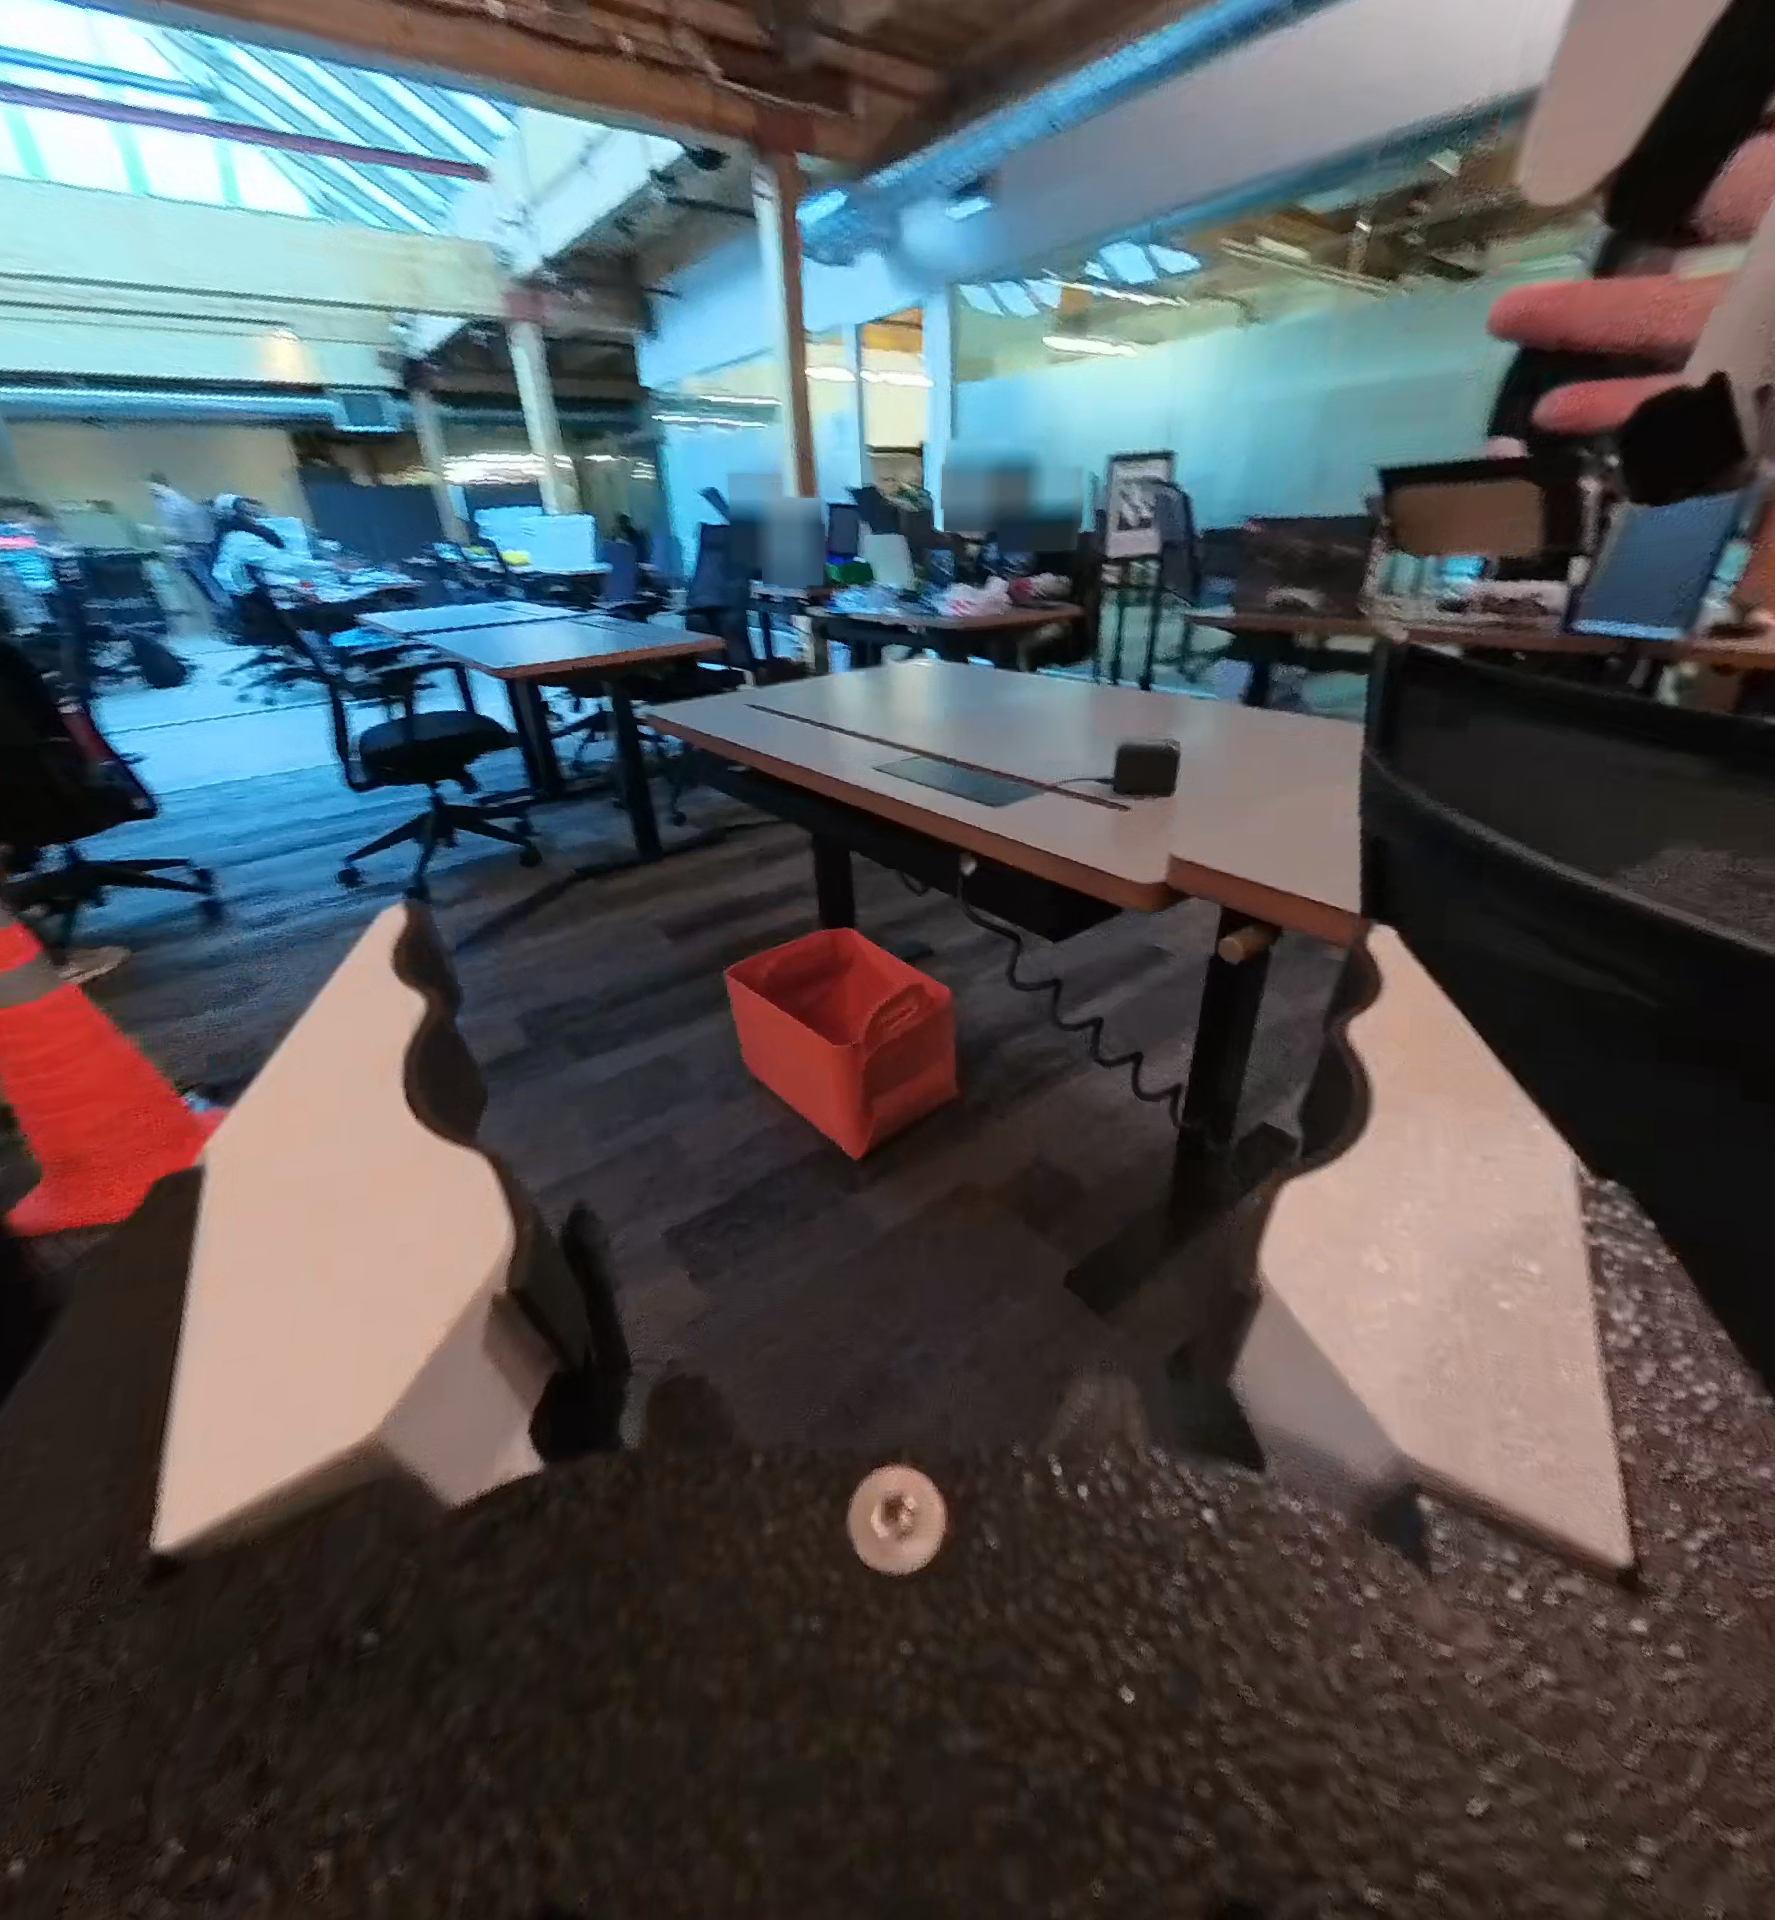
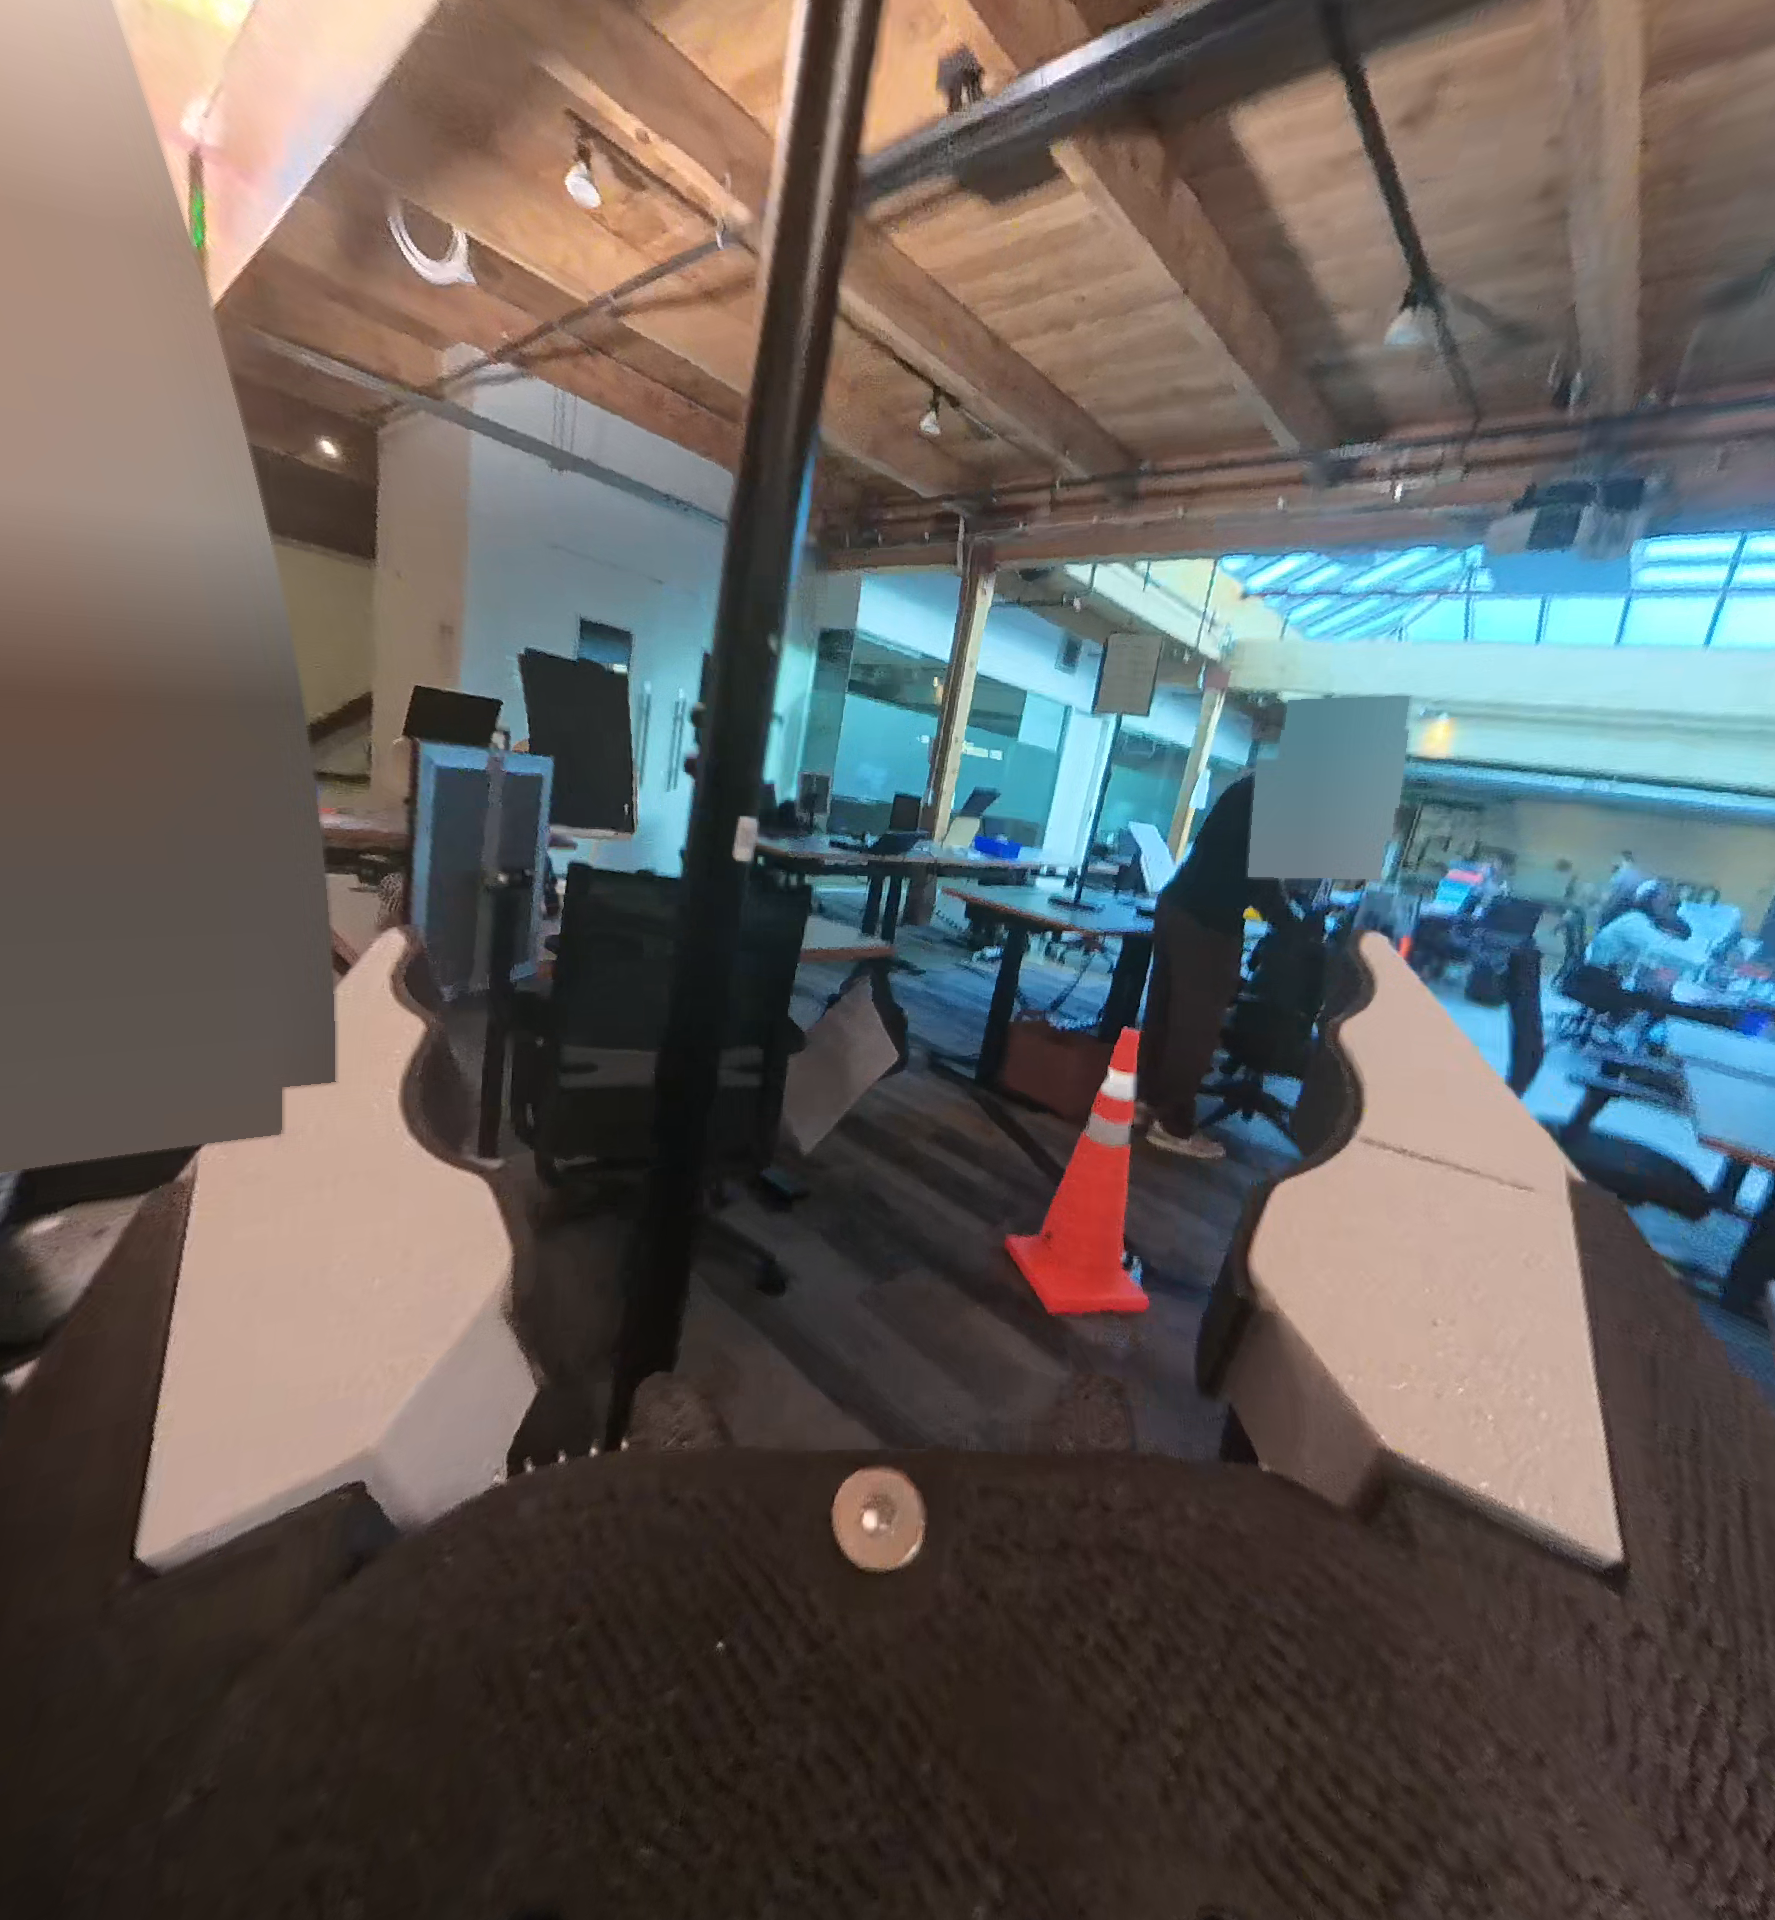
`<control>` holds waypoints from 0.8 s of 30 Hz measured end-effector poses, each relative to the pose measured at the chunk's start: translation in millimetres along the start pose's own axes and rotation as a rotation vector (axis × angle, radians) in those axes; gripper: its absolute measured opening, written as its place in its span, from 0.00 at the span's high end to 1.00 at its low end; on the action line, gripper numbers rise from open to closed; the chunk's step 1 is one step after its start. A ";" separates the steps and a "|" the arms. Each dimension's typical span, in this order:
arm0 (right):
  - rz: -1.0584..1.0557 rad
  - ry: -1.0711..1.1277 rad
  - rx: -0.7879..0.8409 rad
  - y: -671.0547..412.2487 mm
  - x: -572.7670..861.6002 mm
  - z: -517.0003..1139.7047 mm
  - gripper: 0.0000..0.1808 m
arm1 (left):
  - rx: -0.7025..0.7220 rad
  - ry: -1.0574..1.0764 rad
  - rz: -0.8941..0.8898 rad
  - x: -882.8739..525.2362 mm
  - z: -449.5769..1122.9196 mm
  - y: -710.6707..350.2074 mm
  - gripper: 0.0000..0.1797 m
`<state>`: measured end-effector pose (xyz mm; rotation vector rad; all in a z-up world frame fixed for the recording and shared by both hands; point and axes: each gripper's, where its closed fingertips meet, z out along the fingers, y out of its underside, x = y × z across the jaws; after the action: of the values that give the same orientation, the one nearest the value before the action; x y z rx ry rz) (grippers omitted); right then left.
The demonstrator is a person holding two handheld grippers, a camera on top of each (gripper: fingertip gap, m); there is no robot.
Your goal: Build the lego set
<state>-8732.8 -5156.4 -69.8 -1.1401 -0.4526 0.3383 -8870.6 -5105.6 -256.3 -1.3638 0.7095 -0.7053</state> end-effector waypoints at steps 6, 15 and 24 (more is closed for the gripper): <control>-0.073 0.066 -0.162 62.9 66.7 55.6 0.12 | -0.010 0.197 0.062 -45.2 107.6 3.1 0.12; -0.208 -0.015 -0.397 199.6 198.8 145.6 0.12 | 0.019 0.179 0.078 -153.0 282.9 36.8 0.12; -0.210 0.095 -0.341 285.7 426.0 286.5 0.13 | -0.011 -0.084 0.046 -351.2 507.6 53.0 0.12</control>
<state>-8520.1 -4616.5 -161.8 -1.4188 -0.5541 0.0220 -8679.8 -4516.2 -257.3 -1.3745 0.6769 -0.6051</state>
